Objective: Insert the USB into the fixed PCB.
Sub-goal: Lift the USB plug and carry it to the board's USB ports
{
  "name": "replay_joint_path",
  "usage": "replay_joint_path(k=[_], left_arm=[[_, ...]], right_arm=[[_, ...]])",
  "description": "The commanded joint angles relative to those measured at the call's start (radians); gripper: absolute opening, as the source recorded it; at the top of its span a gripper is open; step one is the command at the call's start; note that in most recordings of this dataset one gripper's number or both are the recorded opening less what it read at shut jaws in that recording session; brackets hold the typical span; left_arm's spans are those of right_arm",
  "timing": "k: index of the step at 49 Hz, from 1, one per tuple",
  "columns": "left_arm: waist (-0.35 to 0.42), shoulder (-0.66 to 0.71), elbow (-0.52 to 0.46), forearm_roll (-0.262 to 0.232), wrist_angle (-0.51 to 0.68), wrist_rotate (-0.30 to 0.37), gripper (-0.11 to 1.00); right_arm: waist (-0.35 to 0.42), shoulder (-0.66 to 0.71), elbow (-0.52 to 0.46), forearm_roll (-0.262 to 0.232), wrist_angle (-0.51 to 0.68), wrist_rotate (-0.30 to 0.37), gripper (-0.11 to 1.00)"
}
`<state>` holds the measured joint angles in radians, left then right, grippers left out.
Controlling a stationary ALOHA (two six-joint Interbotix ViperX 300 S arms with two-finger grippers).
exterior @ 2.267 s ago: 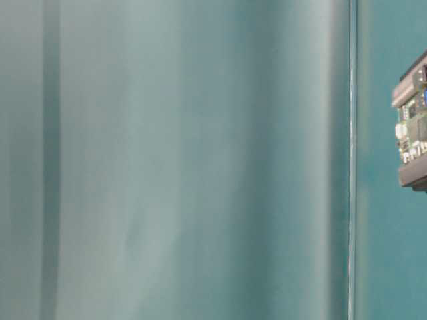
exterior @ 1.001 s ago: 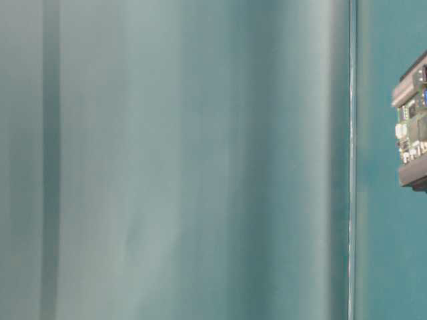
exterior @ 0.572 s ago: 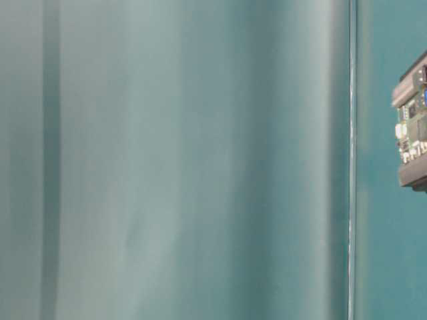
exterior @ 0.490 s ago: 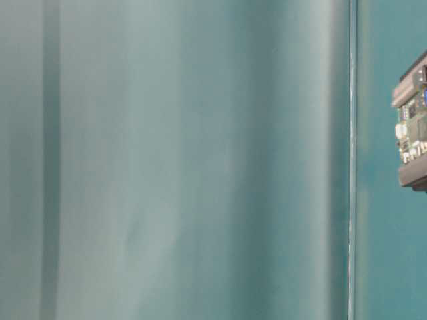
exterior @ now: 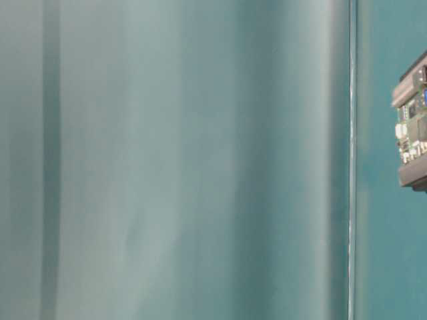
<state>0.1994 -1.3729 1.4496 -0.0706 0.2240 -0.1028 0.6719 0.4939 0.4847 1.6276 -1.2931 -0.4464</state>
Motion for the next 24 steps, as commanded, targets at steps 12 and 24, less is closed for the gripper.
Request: replay_joint_path(k=[12, 24], left_arm=[[0.003, 0.009, -0.025, 0.003, -0.005, -0.008, 0.00], [0.003, 0.009, -0.025, 0.003, -0.005, -0.008, 0.00]], right_arm=[[0.009, 0.041, -0.143, 0.130, -0.163, -0.011, 0.20], [0.008, 0.094, -0.224, 0.222, -0.310, -0.006, 0.20]])
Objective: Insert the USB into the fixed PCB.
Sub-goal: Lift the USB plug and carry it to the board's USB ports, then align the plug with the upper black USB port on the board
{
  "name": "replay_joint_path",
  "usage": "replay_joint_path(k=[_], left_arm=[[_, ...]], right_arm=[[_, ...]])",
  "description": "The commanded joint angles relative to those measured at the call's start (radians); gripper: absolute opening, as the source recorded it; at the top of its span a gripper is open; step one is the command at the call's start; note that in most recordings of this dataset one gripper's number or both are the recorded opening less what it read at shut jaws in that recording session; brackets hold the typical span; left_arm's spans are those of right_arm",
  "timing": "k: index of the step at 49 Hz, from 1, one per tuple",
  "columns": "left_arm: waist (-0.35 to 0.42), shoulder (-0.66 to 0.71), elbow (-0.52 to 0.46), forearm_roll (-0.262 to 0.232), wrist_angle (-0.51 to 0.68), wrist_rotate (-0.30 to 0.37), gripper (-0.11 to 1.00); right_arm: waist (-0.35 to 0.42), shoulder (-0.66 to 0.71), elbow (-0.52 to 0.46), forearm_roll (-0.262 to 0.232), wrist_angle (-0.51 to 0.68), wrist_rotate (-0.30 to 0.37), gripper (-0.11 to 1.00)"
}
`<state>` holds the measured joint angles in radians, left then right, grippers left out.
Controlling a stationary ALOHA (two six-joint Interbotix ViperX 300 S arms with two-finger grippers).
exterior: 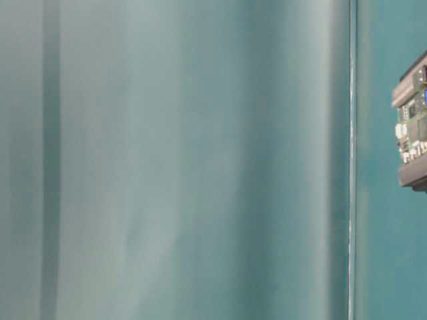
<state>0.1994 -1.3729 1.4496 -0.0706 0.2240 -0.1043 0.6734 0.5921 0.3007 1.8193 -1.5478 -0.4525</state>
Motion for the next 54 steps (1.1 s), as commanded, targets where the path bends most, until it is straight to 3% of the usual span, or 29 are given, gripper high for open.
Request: replay_joint_path(k=[1, 9, 12, 54], left_arm=[[0.003, 0.009, -0.025, 0.002, -0.005, -0.006, 0.00], [0.003, 0.009, -0.025, 0.002, -0.005, -0.006, 0.00], [0.003, 0.009, -0.025, 0.003, -0.005, -0.006, 0.00], [0.003, 0.009, -0.025, 0.003, -0.005, -0.006, 0.00]], right_arm=[[0.006, 0.000, -0.049, 0.044, -0.067, 0.000, 0.20], [0.006, 0.032, -0.118, 0.153, -0.138, -0.002, 0.20], [0.006, 0.043, -0.138, 0.173, -0.143, -0.002, 0.20], [0.002, 0.048, -0.153, 0.164, -0.167, 0.006, 0.20]])
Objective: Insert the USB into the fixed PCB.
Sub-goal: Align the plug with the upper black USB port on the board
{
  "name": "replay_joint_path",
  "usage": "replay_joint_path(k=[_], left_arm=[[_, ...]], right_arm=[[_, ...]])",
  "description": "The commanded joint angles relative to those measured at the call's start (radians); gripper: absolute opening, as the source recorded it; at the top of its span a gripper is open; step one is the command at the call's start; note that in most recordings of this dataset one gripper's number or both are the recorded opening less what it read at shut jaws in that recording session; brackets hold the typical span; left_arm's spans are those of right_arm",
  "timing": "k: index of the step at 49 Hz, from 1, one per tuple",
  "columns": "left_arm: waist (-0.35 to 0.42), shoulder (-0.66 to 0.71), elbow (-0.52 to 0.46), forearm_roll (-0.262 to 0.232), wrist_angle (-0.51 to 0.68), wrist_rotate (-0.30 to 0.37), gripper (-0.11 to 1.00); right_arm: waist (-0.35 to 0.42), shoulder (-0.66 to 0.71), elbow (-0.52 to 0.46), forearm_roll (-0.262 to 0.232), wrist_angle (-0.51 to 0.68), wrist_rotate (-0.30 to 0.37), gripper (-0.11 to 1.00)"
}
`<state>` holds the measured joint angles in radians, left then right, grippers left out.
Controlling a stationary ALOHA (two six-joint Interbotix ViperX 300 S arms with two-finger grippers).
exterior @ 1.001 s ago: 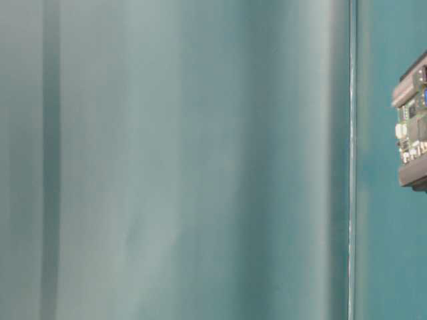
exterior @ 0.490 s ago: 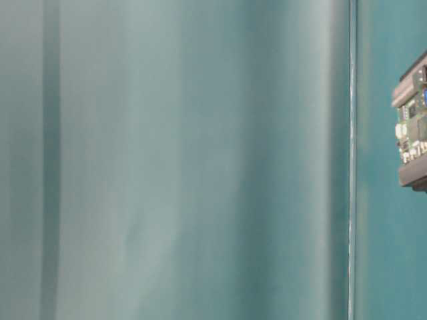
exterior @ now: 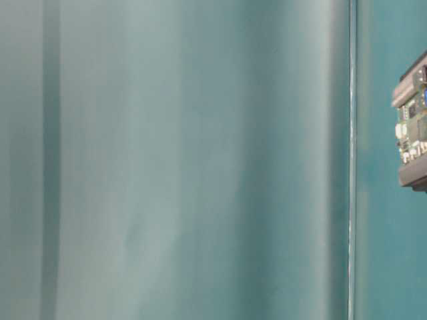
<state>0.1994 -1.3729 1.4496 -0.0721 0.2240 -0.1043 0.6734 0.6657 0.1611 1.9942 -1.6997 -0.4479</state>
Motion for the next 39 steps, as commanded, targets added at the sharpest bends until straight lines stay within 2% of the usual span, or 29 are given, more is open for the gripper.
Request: replay_joint_path(k=[1, 39], left_arm=[[0.003, 0.008, -0.025, 0.005, -0.005, -0.006, 0.00], [0.003, 0.009, -0.025, 0.005, -0.005, -0.006, 0.00]], right_arm=[[0.002, -0.026, -0.014, -0.012, -0.015, 0.002, 0.20], [-0.029, -0.052, -0.014, -0.038, -0.031, -0.003, 0.20]])
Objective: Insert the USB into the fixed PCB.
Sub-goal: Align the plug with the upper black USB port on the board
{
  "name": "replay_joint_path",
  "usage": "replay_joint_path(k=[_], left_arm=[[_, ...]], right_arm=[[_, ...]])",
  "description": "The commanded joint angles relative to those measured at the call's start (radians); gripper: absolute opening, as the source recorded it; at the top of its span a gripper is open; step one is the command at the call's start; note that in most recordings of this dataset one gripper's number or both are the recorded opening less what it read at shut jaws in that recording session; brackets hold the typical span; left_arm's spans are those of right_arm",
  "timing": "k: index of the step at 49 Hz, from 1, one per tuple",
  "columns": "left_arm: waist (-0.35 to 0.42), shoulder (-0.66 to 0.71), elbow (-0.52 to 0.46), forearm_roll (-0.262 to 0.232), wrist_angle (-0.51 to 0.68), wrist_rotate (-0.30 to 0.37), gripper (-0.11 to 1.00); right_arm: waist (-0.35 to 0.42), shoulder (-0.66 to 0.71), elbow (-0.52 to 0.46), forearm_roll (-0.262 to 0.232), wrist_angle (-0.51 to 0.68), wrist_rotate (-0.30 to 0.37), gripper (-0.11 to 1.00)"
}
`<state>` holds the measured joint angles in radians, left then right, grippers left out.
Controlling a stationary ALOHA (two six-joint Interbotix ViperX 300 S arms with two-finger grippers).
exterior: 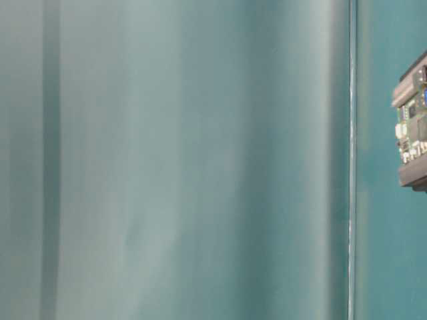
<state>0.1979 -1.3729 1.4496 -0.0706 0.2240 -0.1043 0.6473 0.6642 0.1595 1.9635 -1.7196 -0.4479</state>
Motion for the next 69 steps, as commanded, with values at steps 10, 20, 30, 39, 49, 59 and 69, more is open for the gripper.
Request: replay_joint_path(k=[10, 20, 30, 39, 49, 59, 69], left_arm=[[0.005, 0.009, -0.025, 0.003, -0.005, -0.006, 0.00], [0.005, 0.009, -0.025, 0.002, -0.005, -0.006, 0.00], [0.005, 0.008, -0.025, 0.002, -0.005, -0.006, 0.00], [0.005, 0.009, -0.025, 0.003, -0.005, -0.006, 0.00], [0.005, 0.009, -0.025, 0.003, -0.005, -0.006, 0.00], [0.005, 0.009, -0.025, 0.003, -0.005, -0.006, 0.00], [0.005, 0.009, -0.025, 0.003, -0.005, -0.006, 0.00]], right_arm=[[-0.014, -0.052, -0.012, -0.009, -0.011, -0.003, 0.20], [-0.023, -0.052, -0.006, -0.009, -0.009, -0.003, 0.20], [-0.031, -0.052, -0.003, -0.011, -0.008, -0.002, 0.20], [-0.037, -0.052, 0.000, -0.018, -0.008, -0.002, 0.20], [-0.043, -0.052, 0.008, -0.023, -0.006, -0.002, 0.20], [-0.044, -0.052, 0.017, -0.023, -0.005, 0.000, 0.20], [-0.044, -0.052, 0.021, -0.023, 0.014, 0.000, 0.20]])
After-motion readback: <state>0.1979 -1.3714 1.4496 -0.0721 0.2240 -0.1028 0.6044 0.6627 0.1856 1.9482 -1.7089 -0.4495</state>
